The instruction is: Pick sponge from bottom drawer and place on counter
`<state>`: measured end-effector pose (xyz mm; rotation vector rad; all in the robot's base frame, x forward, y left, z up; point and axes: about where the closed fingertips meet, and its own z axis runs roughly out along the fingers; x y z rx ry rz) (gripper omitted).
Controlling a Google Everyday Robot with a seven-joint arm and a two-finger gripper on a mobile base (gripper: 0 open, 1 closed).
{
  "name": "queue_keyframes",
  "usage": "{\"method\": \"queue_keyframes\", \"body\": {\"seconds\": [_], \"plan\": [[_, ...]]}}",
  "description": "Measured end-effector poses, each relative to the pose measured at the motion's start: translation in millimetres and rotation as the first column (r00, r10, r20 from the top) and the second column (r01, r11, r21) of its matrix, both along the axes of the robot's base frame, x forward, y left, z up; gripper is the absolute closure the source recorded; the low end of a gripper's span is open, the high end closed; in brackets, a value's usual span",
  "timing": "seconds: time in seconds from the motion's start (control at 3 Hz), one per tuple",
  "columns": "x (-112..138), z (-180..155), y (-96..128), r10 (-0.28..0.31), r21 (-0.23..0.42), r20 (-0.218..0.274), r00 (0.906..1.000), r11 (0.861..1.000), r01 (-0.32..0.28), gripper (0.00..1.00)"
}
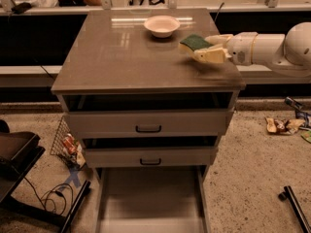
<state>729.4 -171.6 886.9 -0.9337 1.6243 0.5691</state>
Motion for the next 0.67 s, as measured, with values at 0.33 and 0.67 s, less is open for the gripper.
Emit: {"method": "queue_keyframes", "body": {"seconds": [0.33,0.67], "plan": [[0.7,-1.2,4.9,0.007,0.001,-0.002,1.0000,1.000,-0.007,0.00],[0.8,-1.3,5.0,0.007,0.001,-0.002,1.0000,1.000,-0.007,0.00]]}}
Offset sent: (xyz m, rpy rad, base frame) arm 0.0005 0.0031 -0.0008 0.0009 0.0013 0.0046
